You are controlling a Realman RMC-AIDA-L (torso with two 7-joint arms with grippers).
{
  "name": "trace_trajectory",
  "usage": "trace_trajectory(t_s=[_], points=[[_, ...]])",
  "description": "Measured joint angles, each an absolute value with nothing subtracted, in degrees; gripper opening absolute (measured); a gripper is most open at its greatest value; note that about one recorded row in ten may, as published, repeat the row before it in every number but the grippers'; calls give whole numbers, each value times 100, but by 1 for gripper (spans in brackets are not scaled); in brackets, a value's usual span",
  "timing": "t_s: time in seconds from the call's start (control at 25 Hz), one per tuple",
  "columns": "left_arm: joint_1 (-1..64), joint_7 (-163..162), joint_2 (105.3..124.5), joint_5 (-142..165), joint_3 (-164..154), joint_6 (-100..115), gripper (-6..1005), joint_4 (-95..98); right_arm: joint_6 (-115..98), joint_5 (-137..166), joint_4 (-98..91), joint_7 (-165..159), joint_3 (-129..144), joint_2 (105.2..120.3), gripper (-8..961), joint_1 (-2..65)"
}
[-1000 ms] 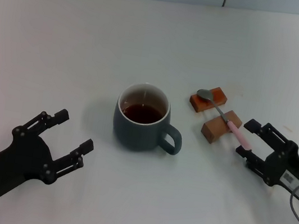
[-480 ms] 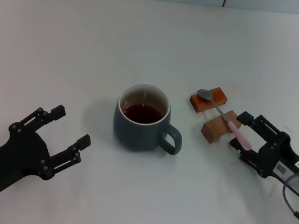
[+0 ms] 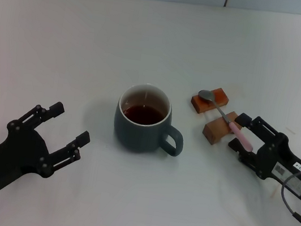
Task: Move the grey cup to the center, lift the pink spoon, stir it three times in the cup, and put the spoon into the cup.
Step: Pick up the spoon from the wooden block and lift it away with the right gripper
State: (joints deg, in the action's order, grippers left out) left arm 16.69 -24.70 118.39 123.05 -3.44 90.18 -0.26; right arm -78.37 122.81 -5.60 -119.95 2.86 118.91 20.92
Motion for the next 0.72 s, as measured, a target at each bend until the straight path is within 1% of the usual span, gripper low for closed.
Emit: trace_trajectory(t_s=[0.28, 0.48, 0.72], points=[[1670, -2469, 11838, 12305, -343, 9018, 809, -32, -7831, 12269, -563, -12080, 275, 11898, 761, 2106], [1684, -2475, 11838, 12305, -339, 9018, 809, -42, -7807, 12283, -563, -12131, 281, 11894, 537, 2129], [1688, -2484, 11839, 12305, -328, 9017, 808, -45, -7785, 12277, -563, -12137, 281, 11891, 329, 2102]])
